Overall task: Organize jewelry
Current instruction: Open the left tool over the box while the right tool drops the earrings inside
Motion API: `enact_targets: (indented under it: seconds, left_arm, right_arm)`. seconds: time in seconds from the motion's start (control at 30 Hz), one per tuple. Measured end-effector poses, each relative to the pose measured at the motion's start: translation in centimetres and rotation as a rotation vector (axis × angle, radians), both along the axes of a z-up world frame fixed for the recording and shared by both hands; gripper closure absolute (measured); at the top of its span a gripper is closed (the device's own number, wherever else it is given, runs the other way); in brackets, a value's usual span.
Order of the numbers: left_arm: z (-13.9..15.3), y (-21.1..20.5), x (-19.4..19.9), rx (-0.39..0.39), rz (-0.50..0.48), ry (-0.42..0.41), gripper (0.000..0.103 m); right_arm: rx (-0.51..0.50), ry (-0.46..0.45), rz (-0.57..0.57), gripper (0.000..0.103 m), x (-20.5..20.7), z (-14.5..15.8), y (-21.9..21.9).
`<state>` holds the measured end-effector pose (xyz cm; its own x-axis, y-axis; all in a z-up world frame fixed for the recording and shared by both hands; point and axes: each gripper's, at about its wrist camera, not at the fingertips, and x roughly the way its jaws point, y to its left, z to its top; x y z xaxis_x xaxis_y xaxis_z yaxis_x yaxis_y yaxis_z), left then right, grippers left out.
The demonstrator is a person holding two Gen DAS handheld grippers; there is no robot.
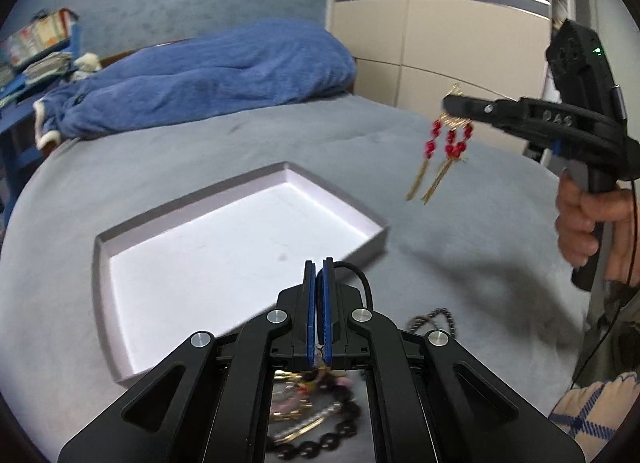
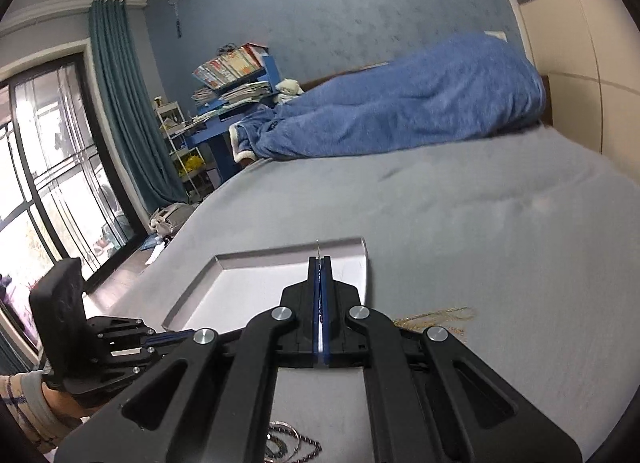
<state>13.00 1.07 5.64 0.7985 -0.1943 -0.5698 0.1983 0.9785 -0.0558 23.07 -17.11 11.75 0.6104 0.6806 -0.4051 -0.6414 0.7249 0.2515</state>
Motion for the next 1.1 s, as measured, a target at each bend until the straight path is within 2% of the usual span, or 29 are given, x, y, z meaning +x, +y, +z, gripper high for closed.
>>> enact_targets:
  seconds: [0.3,0.5,0.73,0.87,1.1]
  left_arm:
    - [1.9,3.3,0.8,0.002,0.119,-0.034,0.099]
    - [1.9,6.0,2.8,-0.005,0.219,-0.005,0.099]
    - [-0.3,7.9,6.1,0.0,0.273,0.079,0.099]
    - [-2.1,7.8,7.6,0.019,0.278,0.13,0.099]
    - [-4.8,7.3,8.3,0.041,0.291,0.196,0.099]
  right_arm:
    - [-0.049,-0.017,0.084,0.102,0.8,1.6,4.3]
    - [-0.09,-0.001,0.116,0.102,1.7,0.7,7.7]
    - [-0.175,0.047,0.134,0.102,3.6,-2.4,11.0]
    - [-0.232,0.102,0.146,0.102,4.6,-5.5,12.5]
    - [-0.306,0.17,0.153,0.102,4.9,-9.7,12.8]
